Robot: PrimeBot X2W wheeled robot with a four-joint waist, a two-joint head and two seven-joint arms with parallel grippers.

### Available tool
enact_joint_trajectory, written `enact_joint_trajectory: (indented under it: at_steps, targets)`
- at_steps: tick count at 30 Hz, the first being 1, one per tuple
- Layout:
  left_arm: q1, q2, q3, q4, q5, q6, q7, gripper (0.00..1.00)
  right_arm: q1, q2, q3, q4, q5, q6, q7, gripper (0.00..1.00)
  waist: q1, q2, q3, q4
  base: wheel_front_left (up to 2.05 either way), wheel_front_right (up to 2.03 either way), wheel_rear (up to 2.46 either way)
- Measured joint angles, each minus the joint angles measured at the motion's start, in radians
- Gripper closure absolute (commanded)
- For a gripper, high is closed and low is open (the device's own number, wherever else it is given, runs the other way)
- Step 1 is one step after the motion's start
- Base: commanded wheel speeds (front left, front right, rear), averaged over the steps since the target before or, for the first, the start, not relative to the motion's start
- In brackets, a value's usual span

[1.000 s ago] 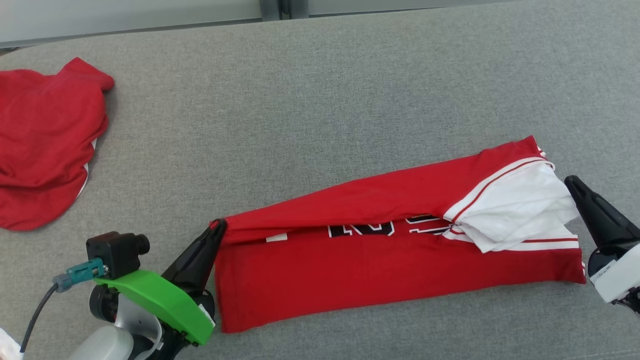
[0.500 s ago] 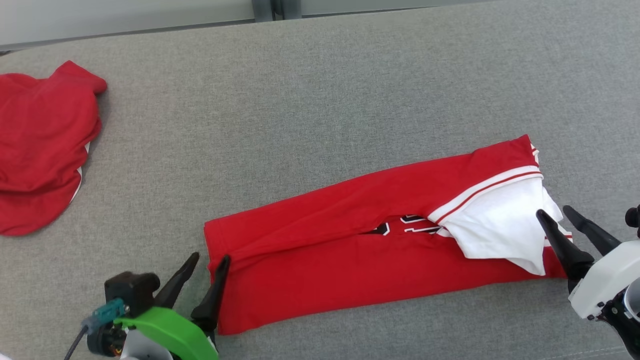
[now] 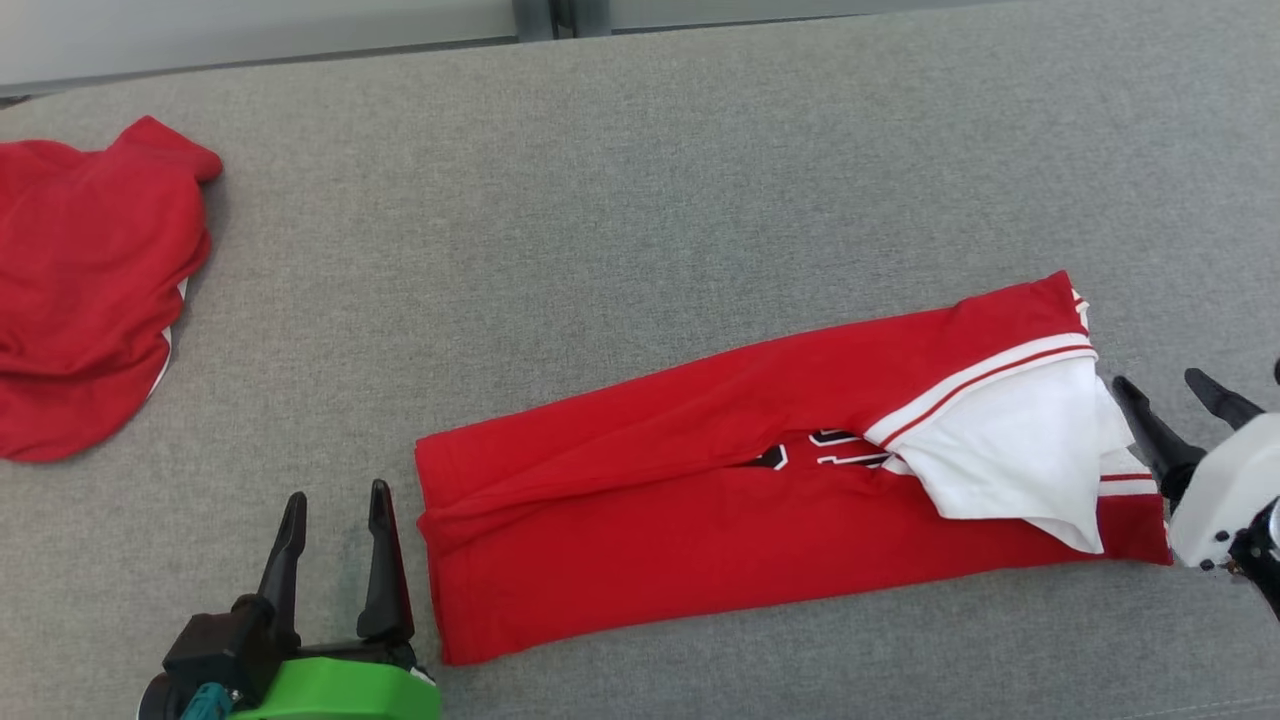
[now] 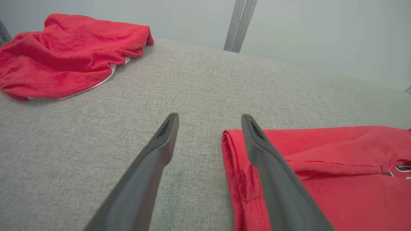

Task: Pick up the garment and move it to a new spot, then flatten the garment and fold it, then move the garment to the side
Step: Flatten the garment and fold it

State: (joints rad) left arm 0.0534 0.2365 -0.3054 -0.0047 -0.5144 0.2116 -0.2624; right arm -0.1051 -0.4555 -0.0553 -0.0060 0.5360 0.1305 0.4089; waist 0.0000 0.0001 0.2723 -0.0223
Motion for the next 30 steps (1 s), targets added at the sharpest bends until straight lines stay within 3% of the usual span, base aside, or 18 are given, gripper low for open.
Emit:
enact_joint_trajectory:
  at_steps: [5, 12, 13, 14, 18, 21, 24, 30]
  targets:
    - [0.002, -0.120, 0.096, -0.007, 0.121, -0.095, 0.000, 0.00, -0.091, 0.002, 0.044, 0.130, -0.070, 0.000, 0.083, 0.00, 0.0000, 0.0000, 0.035, 0.032, 0.00, 0.00, 0.00]
    - [0.007, -0.178, 0.193, -0.013, 0.211, -0.185, 0.000, 0.00, -0.107, -0.006, 0.086, 0.231, -0.020, -0.003, 0.145, 0.00, 0.0000, 0.0000, 0.060, 0.086, 0.00, 0.00, 0.00]
    - [0.008, -0.181, 0.201, -0.013, 0.214, -0.192, 0.000, 0.00, -0.107, -0.013, 0.095, 0.229, 0.013, -0.005, 0.144, 0.61, 0.0000, 0.0000, 0.061, 0.090, 0.00, 0.00, 0.00]
    - [0.009, -0.183, 0.210, -0.013, 0.217, -0.199, 0.000, 0.00, -0.107, -0.015, 0.103, 0.226, 0.056, -0.007, 0.136, 1.00, 0.0000, 0.0000, 0.059, 0.094, 0.00, 0.00, 0.00]
    - [0.027, -0.184, 0.225, -0.016, 0.204, -0.207, 0.000, 0.00, -0.111, -0.044, 0.123, 0.226, 0.179, 0.000, 0.109, 1.00, 0.0000, 0.0000, 0.047, 0.091, 0.00, 0.00, 0.00]
    - [0.028, -0.185, 0.220, -0.014, 0.197, -0.212, 0.000, 0.00, -0.109, -0.137, 0.079, 0.268, 0.200, 0.002, 0.132, 1.00, 0.0000, 0.0000, 0.033, 0.083, 0.00, 0.00, 0.00]
    - [0.029, -0.186, 0.217, -0.008, 0.194, -0.215, 0.000, 0.00, -0.108, -0.235, -0.031, 0.307, 0.219, 0.001, 0.158, 1.00, 0.0000, 0.0000, 0.017, 0.079, 0.00, 0.00, 0.00]
    - [0.042, -0.186, 0.224, 0.001, 0.183, -0.220, 0.000, 0.00, -0.082, -0.358, -0.248, 0.330, 0.211, 0.000, 0.236, 1.00, 0.0000, 0.0000, -0.015, 0.084, 0.00, 0.00, 0.00]
